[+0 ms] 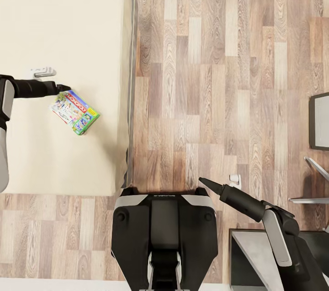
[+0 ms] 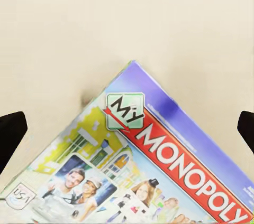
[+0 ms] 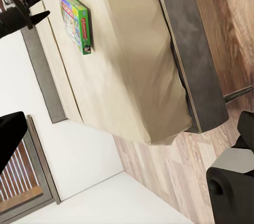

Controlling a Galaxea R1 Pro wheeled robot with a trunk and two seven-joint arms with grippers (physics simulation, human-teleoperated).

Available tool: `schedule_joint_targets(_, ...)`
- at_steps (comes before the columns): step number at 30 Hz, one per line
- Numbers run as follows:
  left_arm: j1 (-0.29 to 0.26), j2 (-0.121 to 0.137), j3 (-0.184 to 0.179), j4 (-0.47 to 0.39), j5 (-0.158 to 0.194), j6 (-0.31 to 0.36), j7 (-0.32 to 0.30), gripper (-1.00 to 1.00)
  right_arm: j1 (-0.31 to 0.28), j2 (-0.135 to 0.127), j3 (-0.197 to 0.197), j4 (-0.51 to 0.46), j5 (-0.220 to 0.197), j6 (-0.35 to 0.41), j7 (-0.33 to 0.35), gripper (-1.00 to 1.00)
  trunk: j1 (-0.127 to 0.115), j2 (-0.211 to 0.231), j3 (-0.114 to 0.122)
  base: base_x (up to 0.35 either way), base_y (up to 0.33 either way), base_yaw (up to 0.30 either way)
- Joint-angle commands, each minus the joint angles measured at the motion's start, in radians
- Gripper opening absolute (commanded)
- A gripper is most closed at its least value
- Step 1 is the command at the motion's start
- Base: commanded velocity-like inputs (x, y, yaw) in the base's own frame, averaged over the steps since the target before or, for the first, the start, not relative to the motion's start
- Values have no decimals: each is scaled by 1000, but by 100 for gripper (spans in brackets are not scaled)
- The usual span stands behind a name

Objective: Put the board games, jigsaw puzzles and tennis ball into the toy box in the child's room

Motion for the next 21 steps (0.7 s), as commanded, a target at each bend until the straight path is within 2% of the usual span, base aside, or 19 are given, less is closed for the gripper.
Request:
schedule_joint_targets(1, -1, 0, 4, -3, -11, 5, -2, 100, 0, 0, -1, 0, -3, 5, 1, 100, 1, -2, -1, 0, 0, 0)
schedule_joint_targets(9, -2, 3, 4, -9, -15, 10, 99, 100, 0, 0, -1, 0, -3, 5, 1, 100, 1, -2, -2, 0, 0, 0)
schedule_joint_targets(21, -2, 1, 2, -10, -16, 0, 138, 100, 0, 0, -2, 0, -3, 6, 1, 100, 1, -2, -18, 0, 0, 0)
